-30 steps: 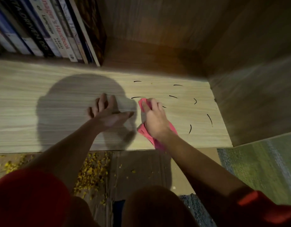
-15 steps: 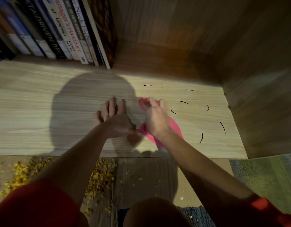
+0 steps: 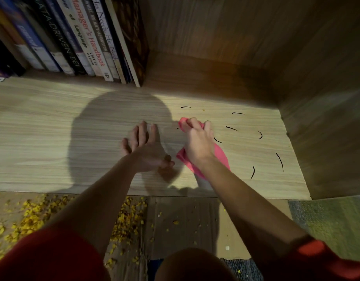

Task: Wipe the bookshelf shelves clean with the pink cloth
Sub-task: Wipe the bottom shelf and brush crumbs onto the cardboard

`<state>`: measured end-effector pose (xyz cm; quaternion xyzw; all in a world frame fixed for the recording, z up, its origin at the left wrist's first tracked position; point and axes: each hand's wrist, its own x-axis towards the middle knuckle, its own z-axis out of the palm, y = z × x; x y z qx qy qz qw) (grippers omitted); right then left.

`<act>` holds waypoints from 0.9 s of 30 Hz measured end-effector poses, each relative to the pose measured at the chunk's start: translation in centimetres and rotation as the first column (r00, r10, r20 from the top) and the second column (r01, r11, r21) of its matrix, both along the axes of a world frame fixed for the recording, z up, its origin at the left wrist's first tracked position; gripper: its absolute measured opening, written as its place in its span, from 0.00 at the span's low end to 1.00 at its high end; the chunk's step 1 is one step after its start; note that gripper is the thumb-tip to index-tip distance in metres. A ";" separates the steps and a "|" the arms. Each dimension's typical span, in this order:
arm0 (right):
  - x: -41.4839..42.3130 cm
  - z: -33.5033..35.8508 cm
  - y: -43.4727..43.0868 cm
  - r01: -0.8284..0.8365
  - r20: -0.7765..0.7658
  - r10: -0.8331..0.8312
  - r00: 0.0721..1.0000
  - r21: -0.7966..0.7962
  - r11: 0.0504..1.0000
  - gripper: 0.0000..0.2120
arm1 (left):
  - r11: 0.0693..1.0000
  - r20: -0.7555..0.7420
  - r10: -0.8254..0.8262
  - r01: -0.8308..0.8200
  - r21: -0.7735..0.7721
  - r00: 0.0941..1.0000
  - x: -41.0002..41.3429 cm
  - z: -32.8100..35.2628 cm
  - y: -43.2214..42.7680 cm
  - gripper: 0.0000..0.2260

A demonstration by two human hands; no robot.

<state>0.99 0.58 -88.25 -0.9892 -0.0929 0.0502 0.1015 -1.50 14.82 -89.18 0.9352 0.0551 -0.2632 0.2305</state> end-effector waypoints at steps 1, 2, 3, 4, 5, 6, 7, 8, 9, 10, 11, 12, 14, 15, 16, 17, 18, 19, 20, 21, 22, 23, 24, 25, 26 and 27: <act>-0.5 -0.2 0.6 -0.016 0.009 0.016 1.000 0.011 1.000 0.31 | 1.000 0.004 0.011 -0.011 0.004 1.000 0.0 -0.1 0.0 0.53; -1.1 -0.3 0.9 -0.070 0.012 0.070 0.997 0.000 0.998 0.29 | 1.000 0.011 0.020 -0.020 0.006 1.000 0.0 -0.1 0.0 0.52; -1.5 -0.6 1.0 -0.129 0.005 0.129 0.992 -0.025 0.991 0.30 | 1.000 0.015 0.018 -0.018 0.008 1.000 0.0 -0.1 0.0 0.52; -1.6 -0.5 0.7 -0.169 -0.015 0.168 0.986 -0.052 0.984 0.32 | 1.000 0.011 0.008 -0.008 0.007 1.000 0.0 0.0 0.0 0.52; -1.2 -0.2 0.2 -0.164 -0.041 0.161 0.986 -0.070 0.984 0.36 | 1.000 0.006 -0.002 0.002 0.000 1.000 -0.1 0.0 0.0 0.53; -0.3 0.1 -0.2 -0.111 -0.053 0.107 0.993 -0.069 0.991 0.37 | 1.000 -0.002 -0.010 0.010 -0.008 1.000 -0.1 0.1 0.0 0.53; 0.2 0.3 -0.4 -0.040 -0.053 0.038 0.998 -0.044 0.998 0.36 | 1.000 -0.006 -0.009 0.009 -0.013 1.000 -0.1 0.1 -0.1 0.54; 0.5 0.3 -0.2 0.011 -0.035 -0.011 0.999 -0.012 1.000 0.34 | 1.000 -0.003 -0.001 0.001 -0.012 1.000 0.0 0.1 0.0 0.54; 0.2 0.2 0.4 0.020 -0.016 -0.020 1.000 0.011 1.000 0.30 | 1.000 -0.001 0.006 -0.006 -0.011 1.000 0.0 0.0 0.0 0.54; -0.6 0.1 0.9 -0.018 -0.004 0.018 1.000 0.014 1.000 0.28 | 1.000 0.002 0.009 -0.009 -0.013 1.000 0.0 -0.1 0.0 0.53; -1.4 -0.2 1.2 -0.084 0.004 0.084 0.996 0.008 0.996 0.28 | 1.000 0.011 0.011 -0.011 -0.011 1.000 0.0 -0.1 0.1 0.52; -2.1 -0.6 1.1 -0.147 0.005 0.147 0.989 -0.008 0.989 0.30 | 1.000 0.022 0.009 -0.008 -0.008 1.000 0.0 -0.1 0.1 0.52; -1.8 -0.2 0.2 -0.158 -0.047 0.156 0.987 -0.042 0.987 0.36 | 1.000 0.023 -0.003 0.003 -0.007 1.000 -0.2 0.0 0.2 0.53; -0.9 0.0 -0.3 -0.100 -0.071 0.096 0.993 -0.045 0.994 0.38 | 1.000 0.012 -0.006 0.006 -0.013 1.000 -0.2 0.1 0.1 0.54; -0.2 0.3 -0.5 -0.036 -0.075 0.033 0.997 -0.031 0.999 0.38 | 1.000 0.005 -0.003 0.003 -0.014 1.000 -0.2 0.1 0.1 0.54; 0.3 0.4 -0.4 0.006 -0.066 -0.008 0.998 -0.023 1.000 0.38 | 1.000 0.003 0.003 -0.003 -0.010 1.000 -0.1 0.0 0.0 0.54; 0.1 0.5 0.1 0.015 -0.062 -0.017 0.998 -0.028 0.999 0.37 | 1.000 0.004 0.008 -0.008 -0.003 1.000 -0.1 0.0 0.0 0.54; -0.6 0.5 0.5 -0.017 -0.064 0.014 0.998 -0.039 0.999 0.37 | 1.000 0.006 0.013 -0.013 0.002 1.000 0.0 0.0 -0.1 0.54; -1.4 0.3 0.8 -0.073 -0.062 0.070 0.996 -0.049 0.996 0.36 | 1.000 0.010 0.015 -0.015 0.005 1.000 0.0 0.0 0.0 0.54; -2.1 -0.1 0.8 -0.126 -0.058 0.123 0.991 -0.055 0.990 0.35 | 1.000 0.010 0.012 -0.012 0.004 1.000 0.0 -0.1 0.0 0.54; -2.6 -0.1 0.7 -0.163 -0.060 0.160 0.985 -0.057 0.985 0.36 | 1.000 0.006 0.007 -0.007 0.000 1.000 -0.1 0.0 0.1 0.54; -2.4 0.1 0.2 -0.170 -0.065 0.166 0.984 -0.063 0.983 0.37 | 1.000 0.000 0.000 0.000 -0.008 1.000 -0.1 0.1 0.0 0.54; -1.5 0.2 -0.1 -0.144 -0.064 0.140 0.988 -0.068 0.987 0.39 | 1.000 -0.003 -0.005 0.005 -0.014 1.000 -0.1 0.1 0.0 0.54; -0.5 0.0 -0.1 -0.099 -0.062 0.095 0.994 -0.067 0.993 0.38 | 1.000 -0.006 -0.004 0.004 -0.015 1.000 -0.1 0.1 0.0 0.54; 0.2 0.1 0.0 -0.040 -0.056 0.038 0.998 -0.053 0.998 0.36 | 1.000 -0.007 -0.003 0.002 -0.012 1.000 -0.1 0.0 0.0 0.55; 0.6 0.0 0.5 0.011 -0.040 -0.013 0.999 -0.036 0.999 0.34 | 1.000 -0.005 0.002 -0.002 -0.005 1.000 0.0 0.0 0.0 0.55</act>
